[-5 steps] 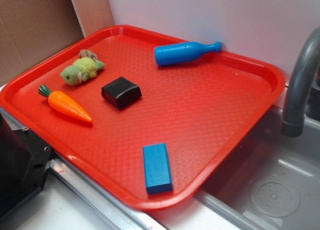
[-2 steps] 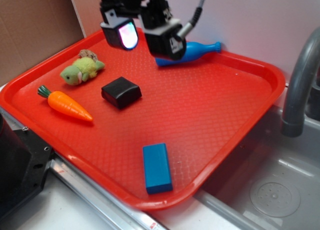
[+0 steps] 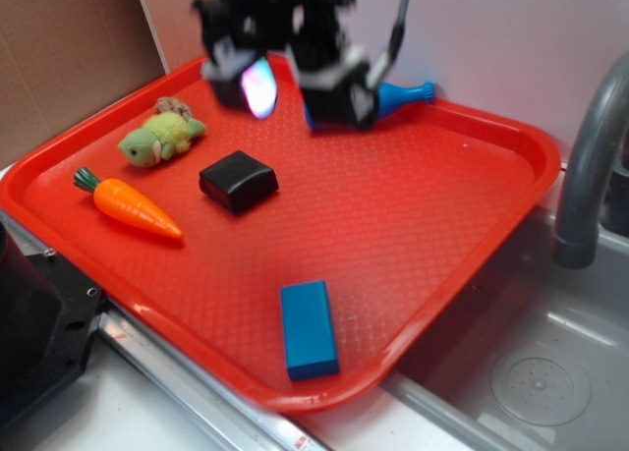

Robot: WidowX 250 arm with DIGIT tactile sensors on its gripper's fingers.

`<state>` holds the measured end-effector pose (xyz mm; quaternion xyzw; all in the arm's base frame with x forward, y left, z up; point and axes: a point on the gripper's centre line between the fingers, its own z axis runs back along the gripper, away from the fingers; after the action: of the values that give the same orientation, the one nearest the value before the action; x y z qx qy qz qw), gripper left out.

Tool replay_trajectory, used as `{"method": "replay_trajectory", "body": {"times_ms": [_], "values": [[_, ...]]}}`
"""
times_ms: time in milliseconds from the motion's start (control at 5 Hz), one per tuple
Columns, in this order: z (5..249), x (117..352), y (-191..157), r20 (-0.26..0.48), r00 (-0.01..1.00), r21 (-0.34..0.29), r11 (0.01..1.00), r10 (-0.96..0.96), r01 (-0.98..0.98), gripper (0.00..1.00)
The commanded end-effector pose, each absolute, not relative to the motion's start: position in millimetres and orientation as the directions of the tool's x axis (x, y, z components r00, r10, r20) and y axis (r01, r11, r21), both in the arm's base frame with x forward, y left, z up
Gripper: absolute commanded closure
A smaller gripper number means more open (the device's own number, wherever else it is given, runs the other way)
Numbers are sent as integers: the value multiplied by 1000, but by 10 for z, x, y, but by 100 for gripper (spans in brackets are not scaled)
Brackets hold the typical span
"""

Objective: Grab the blue block.

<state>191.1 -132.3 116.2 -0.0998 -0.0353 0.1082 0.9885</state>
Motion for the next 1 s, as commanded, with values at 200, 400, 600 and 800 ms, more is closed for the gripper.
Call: {"method": "replay_trajectory", "body": {"times_ms": [200, 400, 600, 800], "values": [[731, 1697, -1962, -118, 837, -125, 828, 535, -547, 0], [573, 1539, -1932, -137, 821, -95, 818, 554, -567, 0], [475, 1427, -1810, -108, 818, -95, 813, 565, -574, 0], [422, 1293, -1744, -92, 818, -82, 815, 567, -574, 0]]}}
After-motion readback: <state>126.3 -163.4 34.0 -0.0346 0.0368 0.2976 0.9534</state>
